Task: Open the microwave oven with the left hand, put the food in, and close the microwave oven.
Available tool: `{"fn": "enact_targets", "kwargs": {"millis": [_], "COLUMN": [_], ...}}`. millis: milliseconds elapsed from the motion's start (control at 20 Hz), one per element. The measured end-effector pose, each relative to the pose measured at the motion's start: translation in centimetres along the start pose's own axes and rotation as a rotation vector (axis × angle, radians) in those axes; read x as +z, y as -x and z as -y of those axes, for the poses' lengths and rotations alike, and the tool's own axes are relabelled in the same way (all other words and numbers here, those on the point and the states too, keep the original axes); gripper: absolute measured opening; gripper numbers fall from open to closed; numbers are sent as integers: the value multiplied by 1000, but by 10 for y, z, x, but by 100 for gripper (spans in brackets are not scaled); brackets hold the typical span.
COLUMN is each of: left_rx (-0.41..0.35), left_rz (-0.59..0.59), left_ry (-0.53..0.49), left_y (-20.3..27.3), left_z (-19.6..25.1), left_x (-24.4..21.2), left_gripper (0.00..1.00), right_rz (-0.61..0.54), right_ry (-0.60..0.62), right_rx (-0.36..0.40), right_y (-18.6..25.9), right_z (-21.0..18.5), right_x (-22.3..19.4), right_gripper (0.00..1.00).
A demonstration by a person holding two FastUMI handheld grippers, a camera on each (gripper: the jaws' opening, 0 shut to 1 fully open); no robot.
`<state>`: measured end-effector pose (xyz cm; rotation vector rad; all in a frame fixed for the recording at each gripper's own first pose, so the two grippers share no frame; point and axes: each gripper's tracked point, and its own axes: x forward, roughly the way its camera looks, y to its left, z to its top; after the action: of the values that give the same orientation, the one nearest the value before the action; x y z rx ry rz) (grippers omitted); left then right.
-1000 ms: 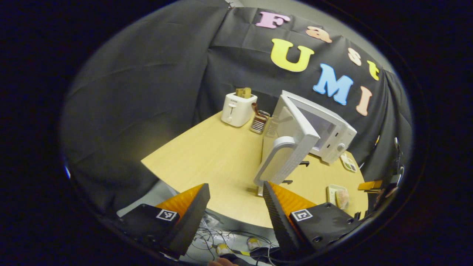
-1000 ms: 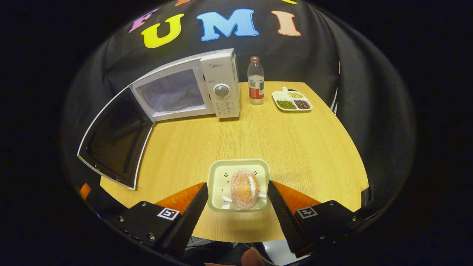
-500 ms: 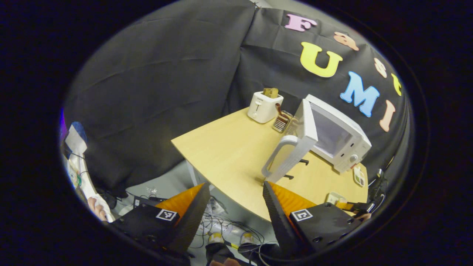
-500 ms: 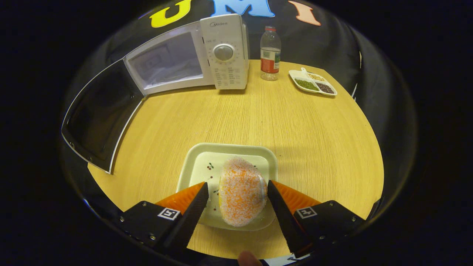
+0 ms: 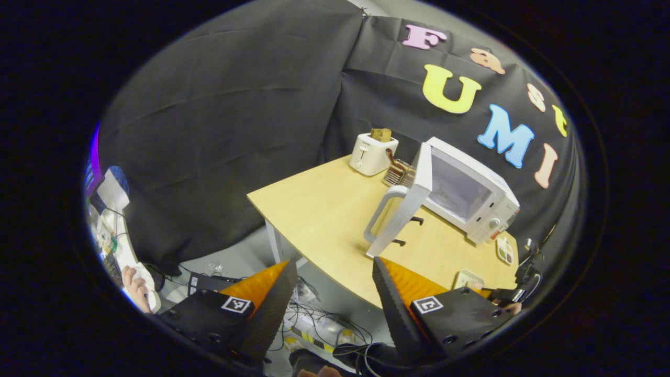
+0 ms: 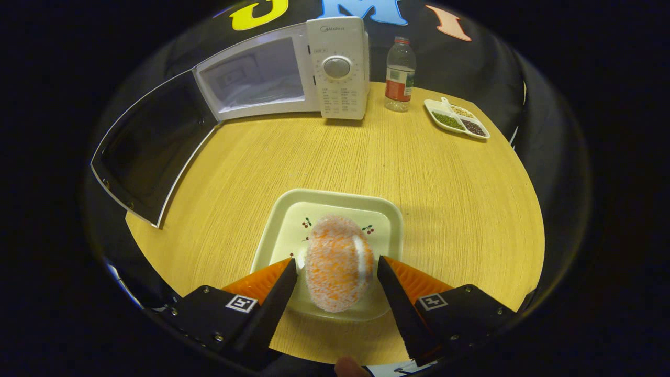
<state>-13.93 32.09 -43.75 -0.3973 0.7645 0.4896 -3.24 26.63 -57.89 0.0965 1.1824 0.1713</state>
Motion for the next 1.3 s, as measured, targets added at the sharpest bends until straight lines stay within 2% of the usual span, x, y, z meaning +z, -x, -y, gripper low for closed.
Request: {"fn": "enact_targets", "kwargs": {"millis": [50, 100, 150, 200, 250, 300, 350, 400, 450, 500, 550, 600, 700, 800, 900, 950, 1050, 1200, 1300], "left_rx": [-2, -2, -9, -19, -32, -44, -56, -76, -103, -128, -155, -183, -241, -263, -294, -304, -291, -265, -223], "left_rz": [4, 10, 23, 33, 45, 57, 69, 81, 95, 108, 116, 121, 139, 152, 169, 178, 187, 188, 180], "left_ry": [5, 11, 18, 25, 32, 40, 53, 69, 75, 67, 52, 35, -7, -53, -62, -72, -99, -105, -111], "left_y": [2, 5, 9, 13, 15, 17, 18, 21, 23, 23, 24, 23, 22, 26, 34, 36, 37, 37, 33], "left_z": [-6, -14, -21, -25, -30, -37, -42, -46, -46, -48, -48, -45, -38, -39, -34, -33, -40, -45, -55], "left_x": [2, 4, 9, 13, 17, 22, 26, 31, 35, 38, 40, 42, 47, 53, 62, 66, 73, 79, 81], "left_gripper": [96, 100, 92, 96, 96, 92, 96, 96, 92, 92, 96, 92, 92, 100, 100, 92, 100, 92, 96], "right_rz": [-26, 9, -8, -15, -23, -26, -9, 16, 42, 67, 90, 113, 164, 188, 209, 215, 214, 217, 226], "right_ry": [4, 3, -1, -25, -53, -81, -110, -126, -128, -115, -104, -105, -122, -121, -139, -156, -188, -244, -267], "right_rx": [-6, -14, -14, -4, -8, -19, -50, -64, -63, -58, -50, -42, -15, 10, 58, 73, 94, 149, 173], "right_y": [-1, -2, 0, -8, 0, 2, 8, 17, 27, 39, 51, 65, 87, 98, 103, 101, 93, 74, 56], "right_z": [1, 0, -2, -6, -9, -9, -8, -11, -17, -24, -34, -44, -68, -91, -119, -128, -145, -176, -189], "right_x": [-6, 2, 2, -2, -2, 1, 6, 14, 23, 31, 39, 46, 62, 75, 90, 98, 114, 146, 169], "right_gripper": [91, 85, 83, 76, 74, 66, 62, 58, 57, 57, 57, 57, 57, 57, 57, 57, 57, 57, 57]}}
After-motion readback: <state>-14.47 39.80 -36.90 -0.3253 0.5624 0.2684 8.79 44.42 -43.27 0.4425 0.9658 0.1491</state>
